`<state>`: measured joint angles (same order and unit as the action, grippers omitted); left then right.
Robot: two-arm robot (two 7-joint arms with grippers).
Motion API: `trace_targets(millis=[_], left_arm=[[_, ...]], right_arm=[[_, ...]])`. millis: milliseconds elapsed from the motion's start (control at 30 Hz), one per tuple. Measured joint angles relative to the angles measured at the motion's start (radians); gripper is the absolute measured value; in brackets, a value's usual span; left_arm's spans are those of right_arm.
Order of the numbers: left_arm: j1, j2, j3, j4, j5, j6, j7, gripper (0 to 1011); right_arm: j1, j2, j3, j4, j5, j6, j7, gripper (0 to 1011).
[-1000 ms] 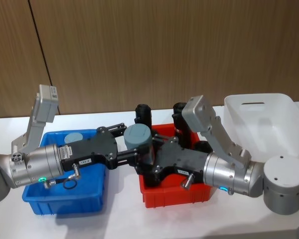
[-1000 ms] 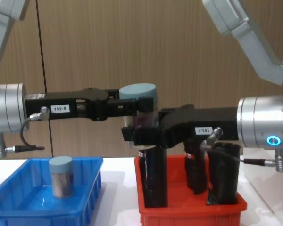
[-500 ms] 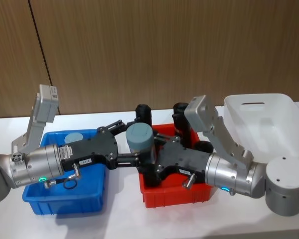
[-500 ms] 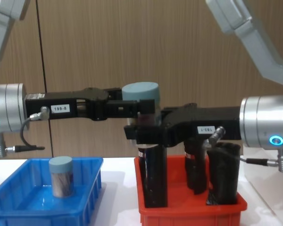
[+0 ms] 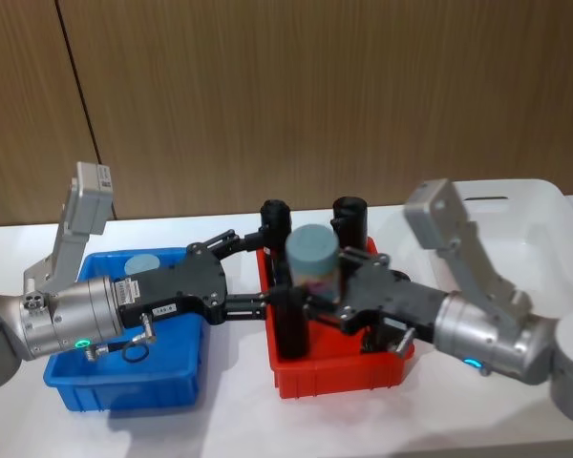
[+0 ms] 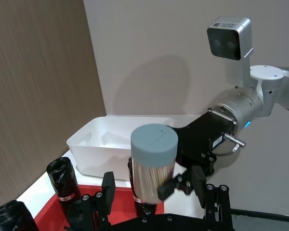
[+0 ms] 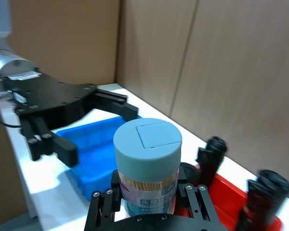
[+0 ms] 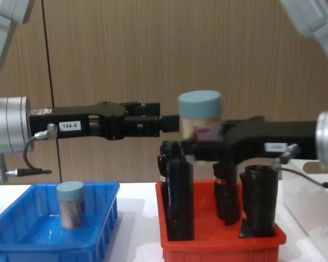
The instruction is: Pick the cotton swabs from the blue box and place them into the white box.
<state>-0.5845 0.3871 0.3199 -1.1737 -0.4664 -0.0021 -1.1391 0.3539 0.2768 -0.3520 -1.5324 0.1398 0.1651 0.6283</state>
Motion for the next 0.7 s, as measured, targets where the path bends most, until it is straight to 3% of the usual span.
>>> trace_targets(millis=[700], left_arm=[[0.0, 0.0, 0.0, 0.0, 0.0, 0.0, 0.0, 1004]], right_arm=[[-0.095, 0.155, 0.118, -0.078, 0.105, -0.019, -0.181, 639]])
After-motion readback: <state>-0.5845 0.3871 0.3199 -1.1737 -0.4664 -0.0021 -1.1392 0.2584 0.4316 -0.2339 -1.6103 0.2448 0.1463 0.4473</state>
